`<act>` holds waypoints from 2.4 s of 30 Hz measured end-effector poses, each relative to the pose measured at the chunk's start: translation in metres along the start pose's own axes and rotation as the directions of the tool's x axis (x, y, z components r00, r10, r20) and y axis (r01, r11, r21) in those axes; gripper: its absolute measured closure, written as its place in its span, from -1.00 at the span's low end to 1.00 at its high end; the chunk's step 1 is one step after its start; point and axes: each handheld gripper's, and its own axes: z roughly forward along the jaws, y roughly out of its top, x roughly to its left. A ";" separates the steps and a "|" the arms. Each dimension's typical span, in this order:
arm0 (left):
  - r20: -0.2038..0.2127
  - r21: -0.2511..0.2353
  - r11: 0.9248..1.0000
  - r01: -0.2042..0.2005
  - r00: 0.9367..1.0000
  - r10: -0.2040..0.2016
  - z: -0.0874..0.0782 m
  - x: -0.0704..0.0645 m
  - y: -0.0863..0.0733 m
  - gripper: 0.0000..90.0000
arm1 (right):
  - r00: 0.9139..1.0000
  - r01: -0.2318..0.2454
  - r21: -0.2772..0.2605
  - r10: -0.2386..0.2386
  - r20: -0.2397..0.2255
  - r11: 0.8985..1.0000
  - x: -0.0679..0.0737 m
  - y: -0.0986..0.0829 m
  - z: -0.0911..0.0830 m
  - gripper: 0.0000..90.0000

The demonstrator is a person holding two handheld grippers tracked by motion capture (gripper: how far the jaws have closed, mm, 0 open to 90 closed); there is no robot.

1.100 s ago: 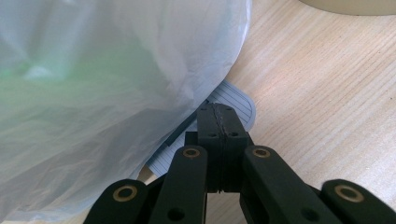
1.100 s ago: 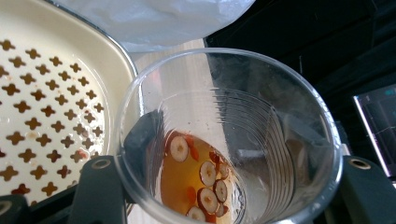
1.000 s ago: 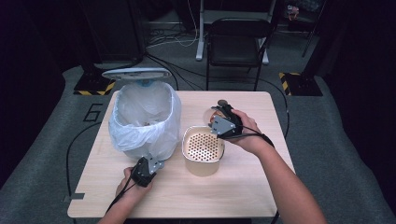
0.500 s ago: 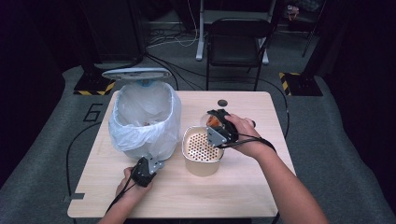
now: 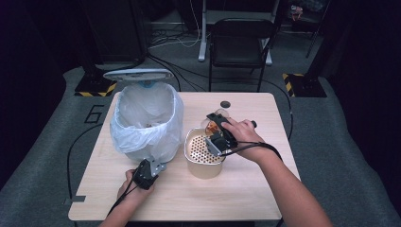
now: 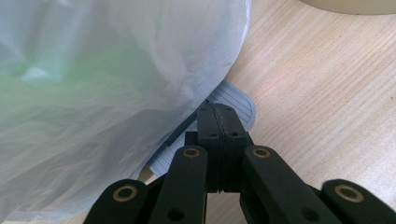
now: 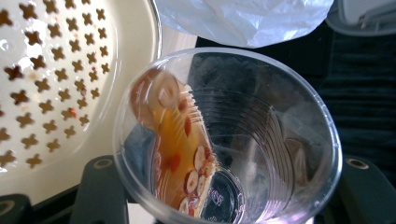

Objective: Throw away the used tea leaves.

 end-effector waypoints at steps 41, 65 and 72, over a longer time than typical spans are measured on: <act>-0.016 -0.002 1.000 -0.003 1.000 0.003 0.000 -0.001 0.000 1.00 | 0.847 0.468 0.188 -0.499 0.182 0.863 0.029 0.013 -0.001 -0.15; -0.019 -0.003 1.000 0.004 1.000 -0.004 0.000 -0.002 0.000 1.00 | 0.841 0.508 0.135 -0.524 0.134 0.851 0.018 0.021 -0.004 -0.16; -0.019 -0.001 1.000 0.000 1.000 -0.001 0.000 -0.002 0.000 1.00 | 0.840 0.530 0.117 -0.539 0.058 0.840 0.001 0.028 -0.008 -0.16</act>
